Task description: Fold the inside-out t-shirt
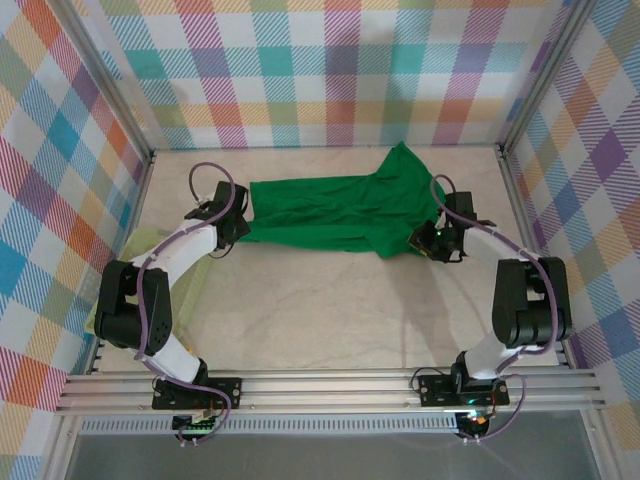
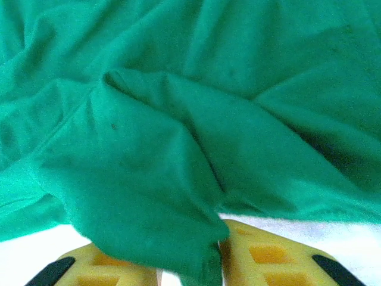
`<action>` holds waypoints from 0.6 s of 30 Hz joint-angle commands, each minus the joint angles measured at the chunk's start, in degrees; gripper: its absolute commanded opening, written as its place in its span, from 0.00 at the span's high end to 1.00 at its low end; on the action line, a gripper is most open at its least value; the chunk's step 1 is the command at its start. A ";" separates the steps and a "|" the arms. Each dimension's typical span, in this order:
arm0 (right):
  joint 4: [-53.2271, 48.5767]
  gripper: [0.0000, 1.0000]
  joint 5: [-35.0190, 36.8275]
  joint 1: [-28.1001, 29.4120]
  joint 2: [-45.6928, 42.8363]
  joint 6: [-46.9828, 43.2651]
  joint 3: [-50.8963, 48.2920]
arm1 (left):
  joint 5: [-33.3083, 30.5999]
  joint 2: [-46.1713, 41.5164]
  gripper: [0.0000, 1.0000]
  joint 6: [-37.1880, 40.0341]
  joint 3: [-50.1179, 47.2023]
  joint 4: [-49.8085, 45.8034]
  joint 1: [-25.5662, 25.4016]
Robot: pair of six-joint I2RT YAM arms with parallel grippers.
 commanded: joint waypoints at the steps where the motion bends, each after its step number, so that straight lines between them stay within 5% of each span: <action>1: -1.18 0.78 2.39 -0.24 -3.58 -1.76 -0.84 | -1.18 0.39 1.00 -0.16 0.65 0.23 0.52; 6: -1.63 0.82 2.14 -0.24 -4.04 -1.78 -0.41 | -1.28 0.39 1.00 -0.20 0.82 0.14 0.53; 11: -3.57 0.97 3.43 -0.29 -5.98 -2.28 -0.05 | -1.21 0.32 1.00 0.00 1.00 -0.37 0.47; 18: -16.37 1.00 11.66 -1.89 -17.52 -3.55 5.79 | -1.26 -0.49 1.00 0.99 2.67 -1.25 0.53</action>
